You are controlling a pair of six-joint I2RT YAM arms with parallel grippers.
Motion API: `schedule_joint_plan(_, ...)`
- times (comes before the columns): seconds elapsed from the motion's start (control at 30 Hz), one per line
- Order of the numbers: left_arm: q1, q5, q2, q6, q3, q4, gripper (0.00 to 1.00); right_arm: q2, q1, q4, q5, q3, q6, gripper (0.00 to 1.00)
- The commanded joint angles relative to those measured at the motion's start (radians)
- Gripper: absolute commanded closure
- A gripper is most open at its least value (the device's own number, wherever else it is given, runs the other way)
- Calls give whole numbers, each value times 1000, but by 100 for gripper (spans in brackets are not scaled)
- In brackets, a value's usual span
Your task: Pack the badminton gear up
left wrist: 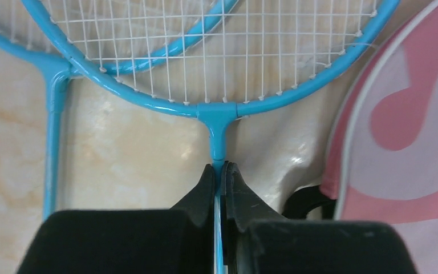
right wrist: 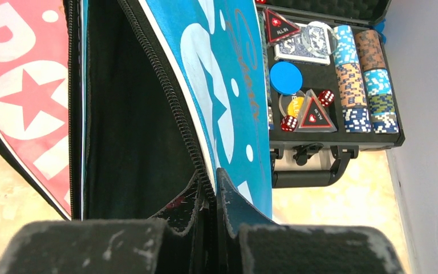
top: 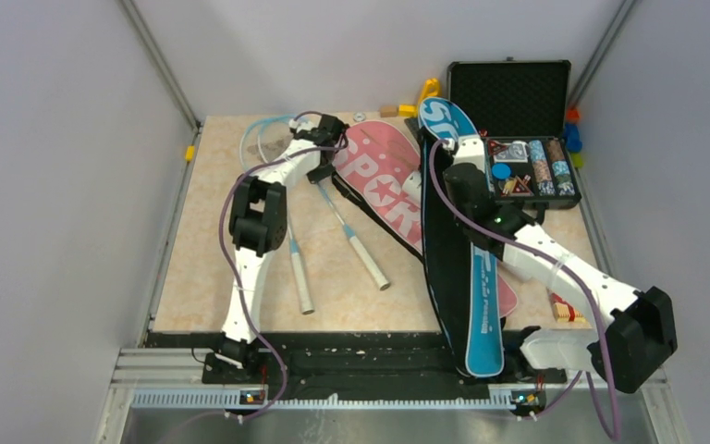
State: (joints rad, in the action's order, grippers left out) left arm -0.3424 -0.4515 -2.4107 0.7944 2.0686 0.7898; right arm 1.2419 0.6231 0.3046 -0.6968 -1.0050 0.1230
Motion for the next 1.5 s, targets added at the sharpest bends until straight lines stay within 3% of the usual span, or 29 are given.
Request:
schedule_joint_plan(0.0, -3, -90, 118, -103, -135, 123, 100, -68, -7, -86, 7, 6, -6, 100)
schedule_joint_plan(0.33, -43, -178, 679, -190, -617, -164, 100, 46, -8, -56, 70, -129, 42, 100)
schedule_joint_plan(0.67, -203, -169, 985, -182, -801, -119, 100, 367, -7, -17, 97, -508, 98, 100)
schedule_joint_plan(0.87, -340, -126, 1128, -159, -901, -94, 100, 537, -7, -15, 67, -635, 123, 100)
schedule_joint_plan(1.1, -451, -110, 1097, -145, -915, -10, 100, 682, -8, -30, 47, -830, 105, 100)
schedule_joint_plan(1.23, -471, -107, 1000, -166, -874, 0, 100, 722, -8, -59, 44, -898, 84, 100)
schedule_joint_plan(1.47, -474, -116, 794, -199, -744, 8, 100, 727, -13, -98, -88, -945, 40, 100)
